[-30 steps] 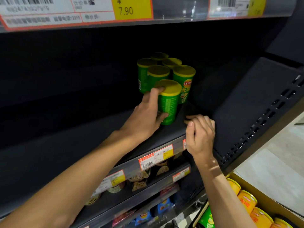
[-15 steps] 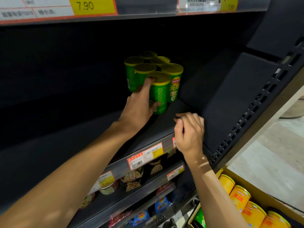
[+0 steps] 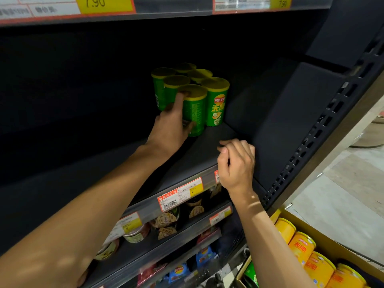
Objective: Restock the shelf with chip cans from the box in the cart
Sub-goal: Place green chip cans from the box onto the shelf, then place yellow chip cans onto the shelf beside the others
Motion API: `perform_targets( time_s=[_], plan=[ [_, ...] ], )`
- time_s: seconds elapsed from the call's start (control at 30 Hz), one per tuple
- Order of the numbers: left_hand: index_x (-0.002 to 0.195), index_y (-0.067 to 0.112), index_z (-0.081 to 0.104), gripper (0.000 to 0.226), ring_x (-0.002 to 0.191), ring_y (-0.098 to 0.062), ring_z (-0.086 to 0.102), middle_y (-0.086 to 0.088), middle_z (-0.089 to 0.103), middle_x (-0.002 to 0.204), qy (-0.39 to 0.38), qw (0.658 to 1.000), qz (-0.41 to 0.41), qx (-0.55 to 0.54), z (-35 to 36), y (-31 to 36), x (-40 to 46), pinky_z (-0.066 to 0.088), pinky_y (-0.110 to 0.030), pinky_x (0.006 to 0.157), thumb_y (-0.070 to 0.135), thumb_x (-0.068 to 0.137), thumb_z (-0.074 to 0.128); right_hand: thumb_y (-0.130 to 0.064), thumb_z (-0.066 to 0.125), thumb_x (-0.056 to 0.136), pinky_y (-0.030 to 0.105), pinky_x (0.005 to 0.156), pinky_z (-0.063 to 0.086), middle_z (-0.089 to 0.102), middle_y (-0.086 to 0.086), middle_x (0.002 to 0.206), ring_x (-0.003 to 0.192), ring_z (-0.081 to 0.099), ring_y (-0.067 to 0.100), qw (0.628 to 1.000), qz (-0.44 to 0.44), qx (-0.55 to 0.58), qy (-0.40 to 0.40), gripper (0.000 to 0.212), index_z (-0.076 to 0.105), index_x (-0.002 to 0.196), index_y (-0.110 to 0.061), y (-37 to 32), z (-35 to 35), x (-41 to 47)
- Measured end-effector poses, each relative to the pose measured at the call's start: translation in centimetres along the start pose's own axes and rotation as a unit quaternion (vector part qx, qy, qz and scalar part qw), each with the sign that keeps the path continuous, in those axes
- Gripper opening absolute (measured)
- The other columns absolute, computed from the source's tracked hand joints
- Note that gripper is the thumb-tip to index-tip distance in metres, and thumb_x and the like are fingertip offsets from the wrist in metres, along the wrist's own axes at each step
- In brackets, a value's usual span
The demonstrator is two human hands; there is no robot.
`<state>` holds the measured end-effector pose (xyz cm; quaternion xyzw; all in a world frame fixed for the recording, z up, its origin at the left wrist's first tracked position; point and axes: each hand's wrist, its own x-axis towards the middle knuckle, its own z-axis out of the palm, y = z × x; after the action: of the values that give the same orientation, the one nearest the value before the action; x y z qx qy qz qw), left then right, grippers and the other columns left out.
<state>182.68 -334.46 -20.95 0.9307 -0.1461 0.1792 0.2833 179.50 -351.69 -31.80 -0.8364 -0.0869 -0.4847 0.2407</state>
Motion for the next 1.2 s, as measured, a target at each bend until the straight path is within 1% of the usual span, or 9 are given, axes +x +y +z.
perform_targets(
  time_s=[0.23, 0.37, 0.43, 0.5, 0.57, 0.67, 0.83, 0.97, 1.2],
  plan=[
    [0.155, 0.028, -0.004, 0.096, 0.118, -0.04, 0.055, -0.02, 0.039, 0.145, -0.067, 0.993, -0.016, 0.091, -1.3, 0.9, -2.1, 0.048, -0.044, 0.096, 0.027, 0.091, 0.067, -0.023, 0.042, 0.097, 0.04, 0.076, 0.04, 0.067, 0.006, 0.087, 0.077, 0.057, 0.027, 0.999, 0.002, -0.017, -0.028, 0.034, 0.066, 0.078, -0.007, -0.2, -0.5, 0.1],
    [0.148, 0.009, 0.031, 0.07, 0.119, -0.04, 0.048, -0.022, 0.045, 0.133, -0.042, 0.98, 0.066, 0.182, -1.0, 1.8, -5.0, 0.05, -0.048, 0.09, 0.033, 0.09, 0.063, -0.026, 0.044, 0.099, 0.042, 0.081, 0.043, 0.069, 0.006, 0.093, 0.085, 0.061, 0.029, 0.996, -0.017, -0.032, -0.077, 0.034, 0.068, 0.085, -0.007, -0.5, -1.6, 0.5],
    [0.139, 0.006, 0.047, 0.059, 0.115, -0.039, 0.052, -0.021, 0.051, 0.13, -0.039, 0.974, 0.134, 0.18, -0.9, 2.2, -6.4, 0.053, -0.048, 0.086, 0.033, 0.089, 0.063, -0.03, 0.044, 0.1, 0.046, 0.099, 0.044, 0.071, 0.008, 0.112, 0.108, 0.064, 0.03, 0.993, -0.028, -0.033, -0.113, 0.036, 0.072, 0.102, -0.007, -0.8, -2.6, 0.2],
    [0.138, 0.008, 0.05, 0.055, 0.122, -0.036, 0.051, -0.018, 0.05, 0.137, -0.06, 0.969, 0.183, 0.154, -0.4, 2.4, -7.9, 0.052, -0.046, 0.094, 0.033, 0.09, 0.061, -0.034, 0.043, 0.1, 0.049, 0.118, 0.029, 0.056, 0.012, 0.142, 0.137, 0.046, 0.027, 0.986, -0.012, -0.03, -0.161, 0.045, 0.062, 0.131, -0.008, -1.4, -4.2, -1.0],
    [0.139, 0.007, 0.05, 0.051, 0.13, -0.033, 0.047, -0.017, 0.047, 0.144, -0.07, 0.963, 0.229, 0.123, 0.4, 2.5, -9.5, 0.044, -0.042, 0.105, 0.031, 0.094, 0.057, -0.036, 0.043, 0.099, 0.047, 0.123, 0.018, 0.034, 0.013, 0.158, 0.15, 0.024, 0.024, 0.978, 0.011, -0.02, -0.206, 0.055, 0.044, 0.148, -0.01, -2.0, -6.3, -3.4],
    [0.134, 0.005, 0.057, 0.049, 0.132, -0.03, 0.048, -0.016, 0.051, 0.142, -0.08, 0.952, 0.286, 0.076, 2.5, 3.2, -11.7, 0.037, -0.035, 0.11, 0.03, 0.093, 0.05, -0.033, 0.049, 0.098, 0.047, 0.122, 0.023, 0.024, 0.014, 0.162, 0.152, 0.019, 0.025, 0.964, 0.027, -0.031, -0.261, 0.061, 0.036, 0.152, -0.009, -1.6, -9.7, -8.3],
    [0.128, 0.009, 0.064, 0.044, 0.126, -0.025, 0.054, -0.011, 0.059, 0.135, -0.156, 0.928, 0.335, 0.037, 8.5, 5.4, -15.1, 0.038, -0.034, 0.107, 0.029, 0.091, 0.05, -0.041, 0.045, 0.1, 0.044, 0.118, 0.03, 0.029, 0.011, 0.161, 0.149, 0.025, 0.025, 0.926, 0.105, -0.092, -0.35, 0.06, 0.035, 0.152, -0.013, 0.5, -14.8, -16.5],
    [0.126, 0.008, 0.065, 0.046, 0.123, -0.026, 0.057, -0.012, 0.06, 0.133, -0.224, 0.903, 0.367, 0.007, 14.0, 8.1, -17.6, 0.047, -0.036, 0.102, 0.03, 0.09, 0.048, -0.048, 0.039, 0.1, 0.042, 0.119, 0.029, 0.027, 0.009, 0.162, 0.15, 0.023, 0.024, 0.882, 0.192, -0.145, -0.406, 0.064, 0.027, 0.156, -0.018, 3.1, -18.6, -21.3],
    [0.122, 0.007, 0.066, 0.055, 0.114, -0.029, 0.063, -0.014, 0.064, 0.125, -0.357, 0.852, 0.383, 0.017, 23.5, 12.5, -22.4, 0.056, -0.041, 0.091, 0.021, 0.071, 0.081, -0.05, 0.037, 0.097, 0.043, 0.114, 0.038, 0.041, 0.012, 0.153, 0.143, 0.038, 0.028, 0.827, 0.307, -0.181, -0.435, 0.065, 0.036, 0.151, -0.013, 6.7, -24.6, -27.1]
  ],
)
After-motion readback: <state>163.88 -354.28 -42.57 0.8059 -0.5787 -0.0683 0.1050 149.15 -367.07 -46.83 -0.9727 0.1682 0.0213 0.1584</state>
